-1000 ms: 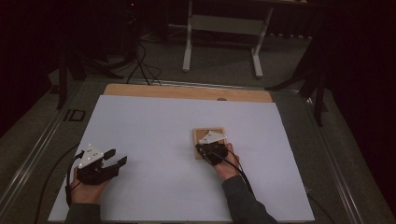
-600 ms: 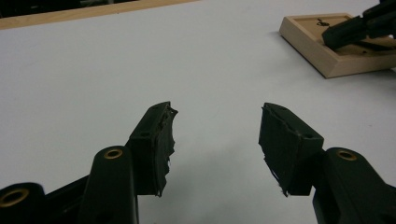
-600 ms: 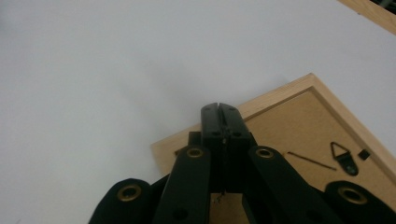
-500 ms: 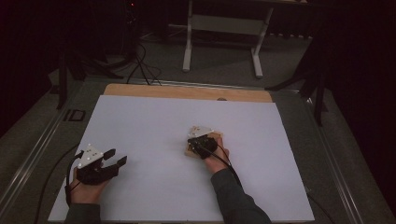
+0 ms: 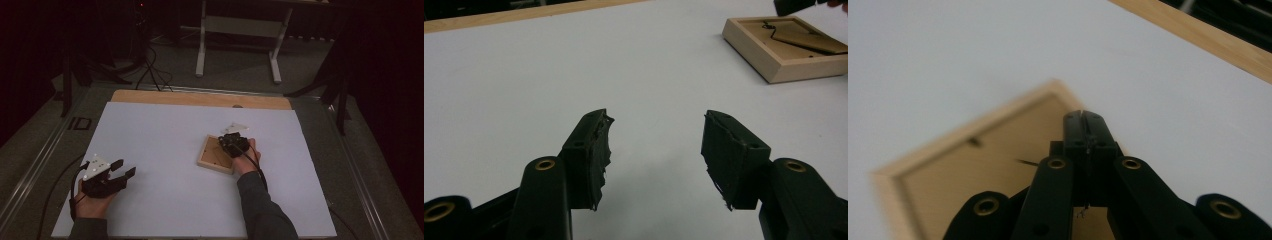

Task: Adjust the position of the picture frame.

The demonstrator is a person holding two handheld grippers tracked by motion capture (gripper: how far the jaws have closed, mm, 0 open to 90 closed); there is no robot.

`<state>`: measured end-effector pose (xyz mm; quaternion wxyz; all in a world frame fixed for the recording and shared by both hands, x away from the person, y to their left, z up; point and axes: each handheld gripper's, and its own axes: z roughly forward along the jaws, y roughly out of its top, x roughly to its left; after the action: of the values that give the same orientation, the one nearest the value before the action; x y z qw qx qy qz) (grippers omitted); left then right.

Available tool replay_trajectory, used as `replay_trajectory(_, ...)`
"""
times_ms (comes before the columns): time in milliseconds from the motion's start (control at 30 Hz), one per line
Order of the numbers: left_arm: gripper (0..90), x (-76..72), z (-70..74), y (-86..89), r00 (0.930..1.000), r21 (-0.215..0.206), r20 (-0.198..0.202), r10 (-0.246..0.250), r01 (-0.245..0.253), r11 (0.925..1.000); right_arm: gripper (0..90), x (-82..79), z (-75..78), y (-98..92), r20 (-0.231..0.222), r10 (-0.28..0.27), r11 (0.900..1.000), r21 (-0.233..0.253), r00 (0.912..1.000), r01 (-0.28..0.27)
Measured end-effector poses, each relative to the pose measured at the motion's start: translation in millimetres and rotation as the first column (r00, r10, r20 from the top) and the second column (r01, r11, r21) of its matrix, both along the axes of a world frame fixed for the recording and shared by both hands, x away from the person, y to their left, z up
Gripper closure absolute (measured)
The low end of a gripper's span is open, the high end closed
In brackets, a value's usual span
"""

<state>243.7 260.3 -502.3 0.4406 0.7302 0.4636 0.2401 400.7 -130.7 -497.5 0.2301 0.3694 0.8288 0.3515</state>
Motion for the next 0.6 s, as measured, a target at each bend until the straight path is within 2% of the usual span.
replay_trajectory(33, 44.3, 0.0, 0.0, 0.0, 1.0000, 0.000, 0.000, 0.000, 0.000, 1.0000, 89.8, 4.3, -0.1, -9.7, -0.010, -0.027, 1.000, -0.002, 0.9996, 0.027)
replay_trajectory(133, 44.3, 0.3, -0.3, 0.1, 1.0000, -0.001, -0.001, 0.002, -0.002, 1.0000, 89.8, 7.1, -1.9, -18.5, -0.023, -0.047, 0.999, -0.013, 0.9986, 0.047)
replay_trajectory(400, 44.2, 0.0, -0.1, 0.3, 1.0000, -0.002, 0.001, 0.000, 0.000, 1.0000, 89.7, 9.1, -10.6, -25.9, -0.044, -0.056, 0.997, -0.049, 0.9975, 0.054)
replay_trajectory(600, 44.1, 0.0, -0.3, -0.6, 1.0000, 0.001, 0.000, -0.002, 0.002, 1.0000, 89.7, 1.4, -11.7, -34.3, -0.034, -0.047, 0.997, -0.070, 0.9983, 0.045)
